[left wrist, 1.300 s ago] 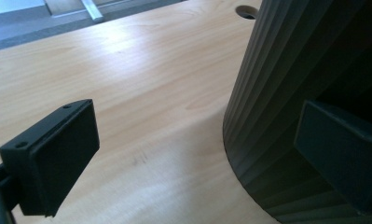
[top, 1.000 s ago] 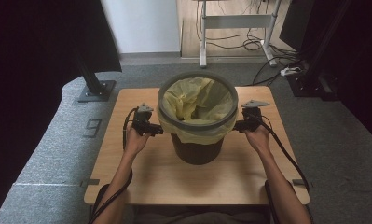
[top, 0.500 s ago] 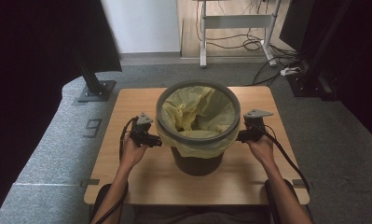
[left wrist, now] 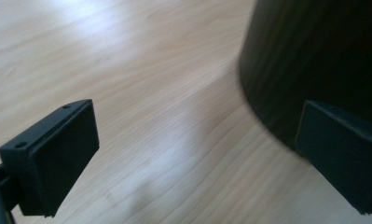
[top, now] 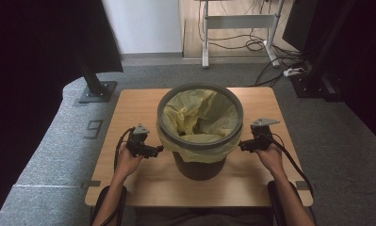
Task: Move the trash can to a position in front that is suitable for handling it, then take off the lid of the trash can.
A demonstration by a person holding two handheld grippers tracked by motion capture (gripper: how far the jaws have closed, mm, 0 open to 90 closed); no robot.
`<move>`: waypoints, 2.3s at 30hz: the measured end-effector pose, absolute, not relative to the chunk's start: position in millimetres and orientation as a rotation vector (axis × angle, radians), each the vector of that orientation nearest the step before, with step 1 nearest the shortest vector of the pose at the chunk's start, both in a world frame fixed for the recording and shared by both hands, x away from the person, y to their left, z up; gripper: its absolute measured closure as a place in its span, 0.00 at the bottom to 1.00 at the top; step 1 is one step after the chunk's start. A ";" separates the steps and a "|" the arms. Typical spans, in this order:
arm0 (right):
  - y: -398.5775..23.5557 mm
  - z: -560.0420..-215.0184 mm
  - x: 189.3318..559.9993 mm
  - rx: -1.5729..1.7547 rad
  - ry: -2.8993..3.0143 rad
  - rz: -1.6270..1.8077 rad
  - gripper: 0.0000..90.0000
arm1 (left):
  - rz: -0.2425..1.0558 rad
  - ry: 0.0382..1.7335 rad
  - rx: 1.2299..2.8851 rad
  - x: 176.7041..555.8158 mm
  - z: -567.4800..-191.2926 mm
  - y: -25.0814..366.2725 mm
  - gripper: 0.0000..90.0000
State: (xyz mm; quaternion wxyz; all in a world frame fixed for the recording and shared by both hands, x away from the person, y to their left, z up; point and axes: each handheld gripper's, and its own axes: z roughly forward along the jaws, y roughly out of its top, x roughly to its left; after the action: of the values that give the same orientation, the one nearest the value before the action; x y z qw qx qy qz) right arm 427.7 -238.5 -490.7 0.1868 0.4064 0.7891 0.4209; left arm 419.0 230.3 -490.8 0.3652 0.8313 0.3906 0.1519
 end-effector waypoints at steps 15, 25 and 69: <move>-277.6 -536.4 417.2 1.269 2.266 0.961 0.00 | 0.368 1.146 2.202 427.6 -538.5 242.0 0.00; -288.7 -557.1 414.3 1.298 2.240 0.945 0.00 | 0.417 1.192 2.183 427.4 -547.3 234.5 0.00; -286.6 -557.5 405.6 1.247 2.277 0.965 0.00 | 0.252 1.181 2.238 435.5 -498.4 231.5 0.00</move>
State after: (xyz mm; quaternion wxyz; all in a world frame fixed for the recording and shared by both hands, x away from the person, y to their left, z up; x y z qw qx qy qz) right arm 405.6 -286.6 -557.5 0.1850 0.4424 0.8080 0.3424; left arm 435.5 231.5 -498.4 0.2948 0.8409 0.4438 0.0946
